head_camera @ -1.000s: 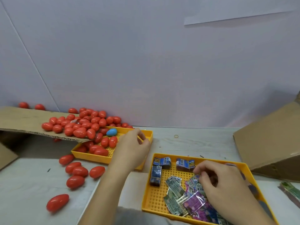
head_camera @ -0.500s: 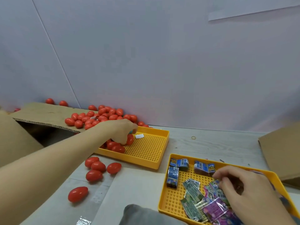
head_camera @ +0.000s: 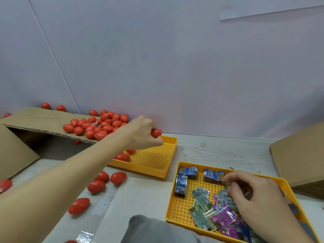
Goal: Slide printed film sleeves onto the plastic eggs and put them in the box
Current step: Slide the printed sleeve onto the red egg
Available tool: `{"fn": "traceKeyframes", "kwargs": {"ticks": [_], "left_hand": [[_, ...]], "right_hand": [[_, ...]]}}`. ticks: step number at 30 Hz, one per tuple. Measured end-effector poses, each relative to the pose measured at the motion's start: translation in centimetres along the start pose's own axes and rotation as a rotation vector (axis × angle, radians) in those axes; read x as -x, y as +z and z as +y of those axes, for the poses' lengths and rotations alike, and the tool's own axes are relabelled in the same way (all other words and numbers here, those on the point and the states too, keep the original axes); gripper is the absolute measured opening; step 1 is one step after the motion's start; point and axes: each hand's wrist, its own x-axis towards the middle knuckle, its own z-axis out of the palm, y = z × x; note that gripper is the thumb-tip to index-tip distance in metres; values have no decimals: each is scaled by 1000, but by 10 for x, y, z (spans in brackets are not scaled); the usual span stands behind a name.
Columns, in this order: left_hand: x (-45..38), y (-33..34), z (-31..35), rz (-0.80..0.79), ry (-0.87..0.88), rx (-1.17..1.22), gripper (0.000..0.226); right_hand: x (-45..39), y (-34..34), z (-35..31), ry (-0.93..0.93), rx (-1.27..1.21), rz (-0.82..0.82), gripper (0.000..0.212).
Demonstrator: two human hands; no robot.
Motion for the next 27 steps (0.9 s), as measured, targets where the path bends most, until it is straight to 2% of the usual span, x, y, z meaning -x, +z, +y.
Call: {"fn": "traceKeyframes", "kwargs": {"ticks": [2, 5, 9, 14, 17, 21, 23, 25, 27], "left_hand": [[7, -1, 22, 100, 28, 190, 41], [18, 6, 58, 191, -19, 484, 38], [34, 30, 95, 217, -152, 1006, 16], [59, 74, 121, 252, -389, 1605, 21], [66, 89, 123, 216, -378, 1749, 18], [62, 92, 123, 81, -324, 1923, 16], [60, 91, 128, 8, -299, 2006, 28], [58, 93, 132, -22, -283, 2036, 36], [57, 96, 133, -7, -260, 2015, 26]], "right_hand": [[1, 0, 1, -6, -19, 5, 30], [1, 1, 2, -23, -33, 5, 30], [1, 1, 2, -27, -58, 3, 30], [2, 2, 0, -48, -36, 15, 31], [1, 3, 0, -70, -36, 26, 31], [0, 8, 2, -78, -118, 28, 32], [-1, 10, 0, -87, -162, 29, 31], [-2, 14, -1, -100, -208, 40, 28], [-4, 17, -1, -97, -247, 52, 21]]}}
